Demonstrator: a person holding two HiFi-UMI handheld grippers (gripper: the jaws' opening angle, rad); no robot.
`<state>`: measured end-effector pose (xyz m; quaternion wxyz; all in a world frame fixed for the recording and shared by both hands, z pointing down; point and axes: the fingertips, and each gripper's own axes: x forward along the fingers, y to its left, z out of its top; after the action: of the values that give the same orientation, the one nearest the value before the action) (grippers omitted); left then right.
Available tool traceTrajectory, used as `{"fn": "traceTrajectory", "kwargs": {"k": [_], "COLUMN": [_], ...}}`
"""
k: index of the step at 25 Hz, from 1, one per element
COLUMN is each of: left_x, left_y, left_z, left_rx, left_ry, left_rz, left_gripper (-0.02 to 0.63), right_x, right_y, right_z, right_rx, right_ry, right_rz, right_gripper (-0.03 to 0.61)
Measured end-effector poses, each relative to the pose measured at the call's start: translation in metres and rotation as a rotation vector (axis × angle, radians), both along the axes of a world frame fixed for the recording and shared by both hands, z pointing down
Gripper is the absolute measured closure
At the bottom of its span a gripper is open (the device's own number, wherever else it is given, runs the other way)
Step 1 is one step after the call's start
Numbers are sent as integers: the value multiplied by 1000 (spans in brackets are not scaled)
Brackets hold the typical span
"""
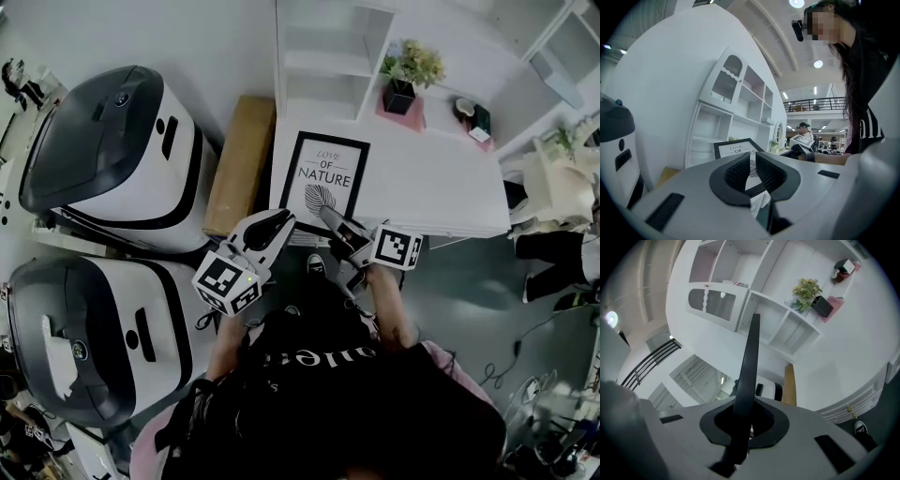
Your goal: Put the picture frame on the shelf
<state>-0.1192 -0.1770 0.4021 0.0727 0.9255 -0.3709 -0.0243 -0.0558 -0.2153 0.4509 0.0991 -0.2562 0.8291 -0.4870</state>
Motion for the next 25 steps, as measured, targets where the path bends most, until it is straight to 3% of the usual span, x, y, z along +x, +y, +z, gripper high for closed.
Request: {"fn": "traceTrajectory", "kwargs": {"k": [7, 18, 25], "left_x": [13, 31, 31], "left_y": [-73, -147, -187], "left_z": [-7, -11, 7], "left_rx": [12, 83, 61], "left_ry": [0, -71, -166], "left_rz": [-26, -46, -83], "left_gripper": [565, 563, 563], "right_x": [16, 31, 33], "right_y": [-76, -178, -249], "right_z": [-2, -2, -8], "right_rx": [-14, -65, -69], "right_ry": [6, -20, -64], "right_rz": [-17, -48, -86], "right_gripper": [523, 523, 523]}}
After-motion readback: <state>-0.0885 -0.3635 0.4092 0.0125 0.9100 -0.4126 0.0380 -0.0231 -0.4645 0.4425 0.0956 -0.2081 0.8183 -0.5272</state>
